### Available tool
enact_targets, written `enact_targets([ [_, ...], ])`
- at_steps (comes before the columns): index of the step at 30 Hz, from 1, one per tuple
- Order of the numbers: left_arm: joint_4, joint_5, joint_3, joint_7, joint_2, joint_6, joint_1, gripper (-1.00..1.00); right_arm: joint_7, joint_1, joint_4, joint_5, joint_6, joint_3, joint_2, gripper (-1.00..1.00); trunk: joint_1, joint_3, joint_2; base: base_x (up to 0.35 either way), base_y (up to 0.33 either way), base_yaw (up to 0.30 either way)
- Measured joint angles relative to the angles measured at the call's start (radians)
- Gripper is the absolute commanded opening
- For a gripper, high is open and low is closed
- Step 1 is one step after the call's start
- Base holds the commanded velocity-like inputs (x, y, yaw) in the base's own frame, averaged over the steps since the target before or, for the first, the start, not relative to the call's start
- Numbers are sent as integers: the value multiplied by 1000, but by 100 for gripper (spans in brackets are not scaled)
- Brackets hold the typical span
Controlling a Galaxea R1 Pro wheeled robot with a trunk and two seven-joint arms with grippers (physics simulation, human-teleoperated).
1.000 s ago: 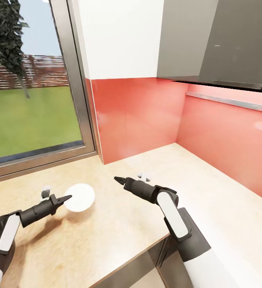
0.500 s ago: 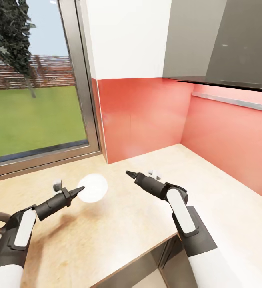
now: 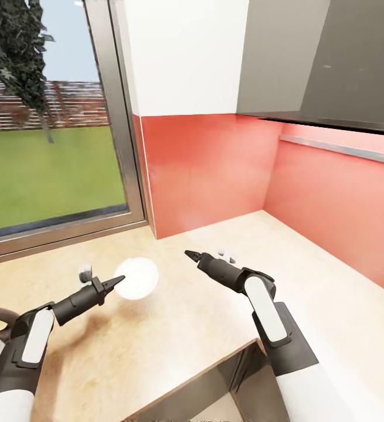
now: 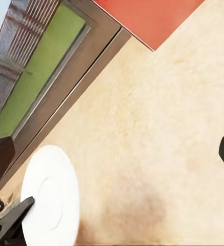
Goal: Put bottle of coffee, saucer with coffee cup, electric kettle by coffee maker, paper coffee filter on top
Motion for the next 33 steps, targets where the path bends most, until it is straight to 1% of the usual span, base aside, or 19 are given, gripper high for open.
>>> enact_targets([
  [5, 0, 5, 0, 0, 0, 0, 0, -100, 0, 0, 0, 0, 0, 0, 0, 100, 0, 0, 0, -263, -150, 0],
  [16, -2, 6, 0, 0, 0, 0, 0, -100, 0, 0, 0, 0, 0, 0, 0, 100, 0, 0, 0, -338, -15, 0],
  [22, -5, 4, -1, 0, -1, 0, 0, -100, 0, 0, 0, 0, 1, 0, 0, 100, 0, 0, 0, -343, -96, 0],
  [26, -5, 5, 6, 0, -1, 0, 0, -100, 2, 0, -1, 0, 0, 0, 0, 100, 0, 0, 0, -344, -64, 0],
  [30, -6, 5, 11, 0, 0, 0, 0, -100, 3, 0, -1, 0, 0, -1, -12, 100, 0, 0, 0, -344, -6, 0],
  [33, -5, 5, 12, 0, 1, 1, 0, -100, 3, 0, -1, 0, 0, -1, -15, 100, 0, 0, 0, -344, -1, 0],
])
